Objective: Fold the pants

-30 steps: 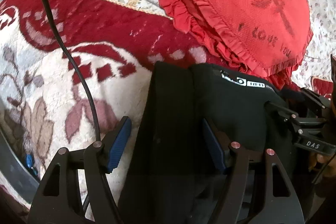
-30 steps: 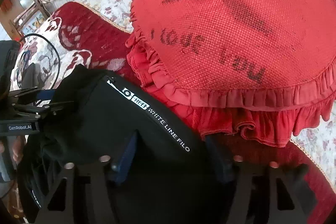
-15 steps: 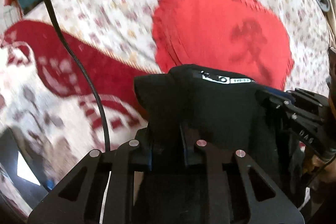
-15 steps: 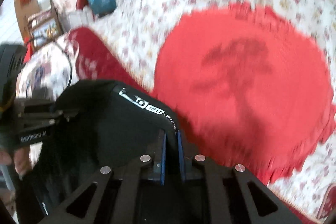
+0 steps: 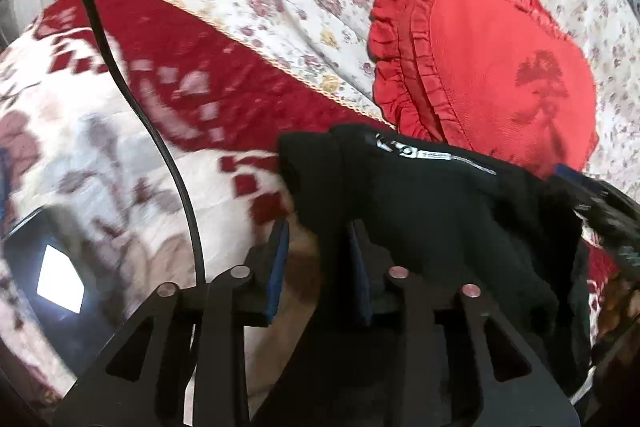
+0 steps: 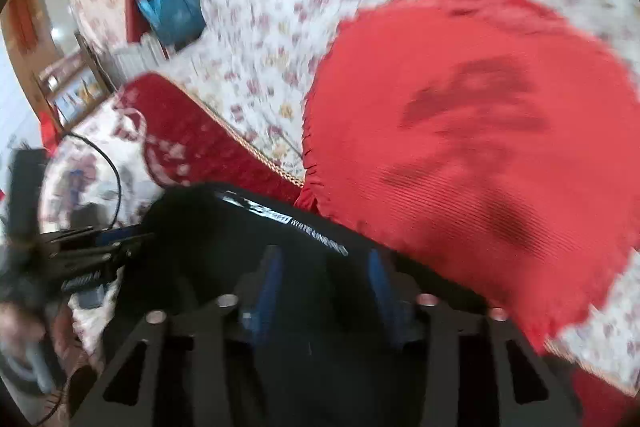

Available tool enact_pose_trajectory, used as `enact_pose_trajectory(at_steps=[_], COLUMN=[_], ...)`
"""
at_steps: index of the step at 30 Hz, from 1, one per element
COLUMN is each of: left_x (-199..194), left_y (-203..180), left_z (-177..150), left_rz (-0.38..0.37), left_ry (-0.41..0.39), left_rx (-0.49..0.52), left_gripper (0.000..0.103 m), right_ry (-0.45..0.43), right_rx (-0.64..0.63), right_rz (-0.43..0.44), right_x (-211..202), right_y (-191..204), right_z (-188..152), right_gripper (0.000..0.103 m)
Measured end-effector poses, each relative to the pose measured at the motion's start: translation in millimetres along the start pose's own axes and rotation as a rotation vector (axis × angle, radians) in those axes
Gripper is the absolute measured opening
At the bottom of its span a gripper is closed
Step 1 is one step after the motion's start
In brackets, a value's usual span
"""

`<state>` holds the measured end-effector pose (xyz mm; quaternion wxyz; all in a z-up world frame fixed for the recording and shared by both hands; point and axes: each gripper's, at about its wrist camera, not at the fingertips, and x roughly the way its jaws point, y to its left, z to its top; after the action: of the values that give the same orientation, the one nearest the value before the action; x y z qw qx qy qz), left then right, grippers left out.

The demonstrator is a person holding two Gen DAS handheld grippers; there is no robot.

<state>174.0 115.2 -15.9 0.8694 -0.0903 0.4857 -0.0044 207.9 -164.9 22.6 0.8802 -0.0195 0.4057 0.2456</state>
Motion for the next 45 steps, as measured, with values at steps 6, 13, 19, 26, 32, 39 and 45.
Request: enact_pose_trajectory(at_steps=[6, 13, 19, 26, 32, 39, 45], left_x=[-41.2, -26.9, -19.3, -17.1, -20.3, -22.0, -22.4], left_y=[10.4, 8.2, -13.0, 1.0, -4.0, -2.9, -9.8], left_z=[-45.4, -106.5, -132.2, -135.4, -140.7, -140.6, -142.0], left_rz=[-0.018, 0.022, 0.083, 0.023, 0.039, 0.013, 0.018], left_ry=[-0.021, 0.085, 0.074, 0.096, 0.077, 0.115, 0.119], left_rx=[-0.038, -0.077, -0.065, -0.112, -0.112, -0.130, -0.132], left_gripper=[0.071, 0.071, 0.071, 0.071, 0.071, 0.071, 0.071], right_ry=[-0.030, 0.064, 0.176, -0.054, 0.032, 0.134, 0.032], right_rx=[0.054, 0.100, 0.074, 0.219, 0.298, 0.433, 0.484], right_rz=[-0.158, -0.149, -0.195, -0.179, -0.369, -0.374, -0.257], right_x=[-88.2, -80.6, -17.9, -160.7, -227.8, -243.1, -217.2], right_y=[-37.7, -29.0, -25.6, -59.3, -92.2, -132.0, -144.1], right_z=[-66.0, -117.4, -141.2, -163.3, -226.0, -283.0, -259.8], right_gripper=[0.068, 0.069, 0.018, 0.006, 0.006, 0.011, 0.080])
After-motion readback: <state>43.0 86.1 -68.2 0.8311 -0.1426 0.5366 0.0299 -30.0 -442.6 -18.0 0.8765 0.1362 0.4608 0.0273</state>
